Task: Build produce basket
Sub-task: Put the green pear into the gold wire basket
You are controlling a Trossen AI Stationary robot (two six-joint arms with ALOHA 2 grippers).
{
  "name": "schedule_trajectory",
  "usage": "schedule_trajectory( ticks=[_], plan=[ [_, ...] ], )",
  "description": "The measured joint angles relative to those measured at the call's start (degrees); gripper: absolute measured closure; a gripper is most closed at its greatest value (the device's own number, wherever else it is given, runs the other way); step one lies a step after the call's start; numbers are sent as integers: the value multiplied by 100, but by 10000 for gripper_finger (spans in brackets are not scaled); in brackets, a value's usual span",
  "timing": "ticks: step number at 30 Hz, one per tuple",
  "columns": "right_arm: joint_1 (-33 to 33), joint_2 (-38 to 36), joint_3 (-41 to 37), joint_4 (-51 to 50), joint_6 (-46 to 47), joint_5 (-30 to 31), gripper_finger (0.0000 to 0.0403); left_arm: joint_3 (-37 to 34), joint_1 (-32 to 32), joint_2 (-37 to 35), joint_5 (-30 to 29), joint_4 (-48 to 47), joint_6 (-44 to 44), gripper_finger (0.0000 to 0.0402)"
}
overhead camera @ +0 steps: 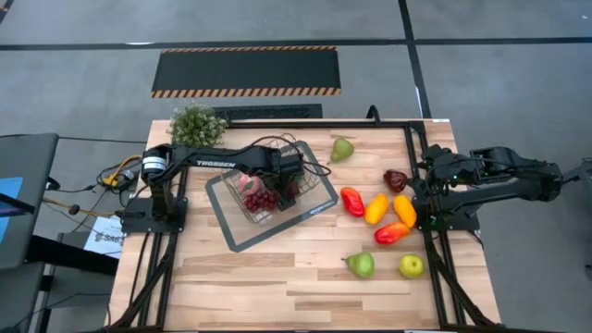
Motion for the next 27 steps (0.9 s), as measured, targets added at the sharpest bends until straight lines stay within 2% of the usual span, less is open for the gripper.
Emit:
schedule_trajectory(
  ticks=[6,9,13,17,20,27],
  plan=[
    [0,0,0,2,2,-1,17,1177,47,-2,37,-1339,525,14],
    [0,0,0,3,2,-1,17,1914,58,-2,-200,-1524,780,14],
    [0,0,0,10,2,-2,17,2684,129,-7,-674,-849,930,14],
    [0,0,0,28,76,-2,17,2840,354,-7,-903,385,846,14],
    [0,-1,0,28,138,-2,17,2828,561,148,-917,1066,787,14],
    [-24,-1,0,46,191,-1,17,3018,869,903,-674,1433,674,14]
  ],
)
